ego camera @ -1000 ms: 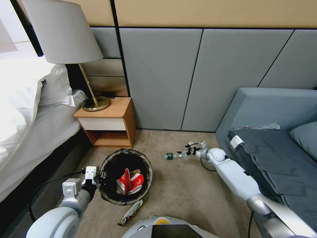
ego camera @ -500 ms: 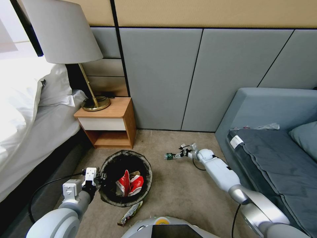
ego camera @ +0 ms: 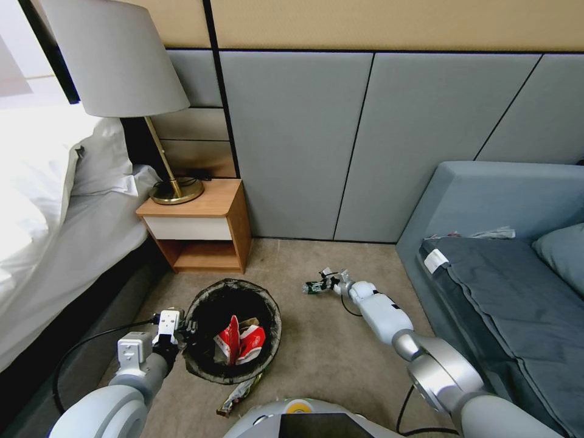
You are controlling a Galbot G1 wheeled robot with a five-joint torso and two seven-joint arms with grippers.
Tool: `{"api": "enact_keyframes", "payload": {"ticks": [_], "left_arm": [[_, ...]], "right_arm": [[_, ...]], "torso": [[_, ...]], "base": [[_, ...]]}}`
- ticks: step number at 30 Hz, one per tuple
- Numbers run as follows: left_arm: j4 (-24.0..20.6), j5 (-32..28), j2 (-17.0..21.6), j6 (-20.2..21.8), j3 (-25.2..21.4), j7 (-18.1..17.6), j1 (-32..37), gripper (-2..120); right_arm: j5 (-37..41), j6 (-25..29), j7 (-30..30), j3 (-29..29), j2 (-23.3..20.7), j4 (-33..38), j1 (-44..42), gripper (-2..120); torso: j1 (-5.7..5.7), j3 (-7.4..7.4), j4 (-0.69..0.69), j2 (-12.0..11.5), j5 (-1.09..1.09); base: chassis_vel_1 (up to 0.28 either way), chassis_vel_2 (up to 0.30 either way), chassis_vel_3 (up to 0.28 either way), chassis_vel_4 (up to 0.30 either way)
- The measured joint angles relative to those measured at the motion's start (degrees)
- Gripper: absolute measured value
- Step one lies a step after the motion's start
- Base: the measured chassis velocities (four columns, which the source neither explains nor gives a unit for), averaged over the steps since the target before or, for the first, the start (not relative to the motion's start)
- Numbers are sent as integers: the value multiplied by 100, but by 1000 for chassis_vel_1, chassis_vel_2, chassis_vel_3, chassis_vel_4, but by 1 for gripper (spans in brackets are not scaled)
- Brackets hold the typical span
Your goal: Pick up the trash bin, then pick up the garbage from the floor and place it into the trash bin.
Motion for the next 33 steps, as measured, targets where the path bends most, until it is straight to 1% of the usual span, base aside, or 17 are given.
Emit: {"api": "enact_keyframes", "payload": {"ticks": [2,5,6,7,9,18,33], "left_arm": [[0,5,0,0,0,3,2,2],[0,22,4,-2,1,18,6,2],[0,22,4,-2,1,18,6,2],[0,25,11,-2,3,20,6,2],[0,27,25,-2,4,24,5,2],[0,33,49,-11,2,31,-1,2],[0,47,71,-25,-11,37,6,2]], "right_arm": [[-25,0,1,24,16,-56,10,100],[-147,-1,1,203,100,-414,97,100],[-147,-1,1,203,100,-414,97,100],[-213,-13,2,294,139,-574,146,100],[-239,-103,24,384,158,-647,157,100],[-204,-192,66,460,118,-667,34,100],[-195,-190,114,477,97,-608,-83,100]], "torso": [[0,0,0,0,0],[0,0,0,0,0],[0,0,0,0,0],[0,0,0,0,0],[0,0,0,0,0],[0,-1,0,0,0],[0,0,0,0,0]], "base": [[0,0,0,0],[0,0,0,0],[0,0,0,0],[0,0,0,0],[0,0,0,0],[0,0,0,0],[0,0,0,0]]}}
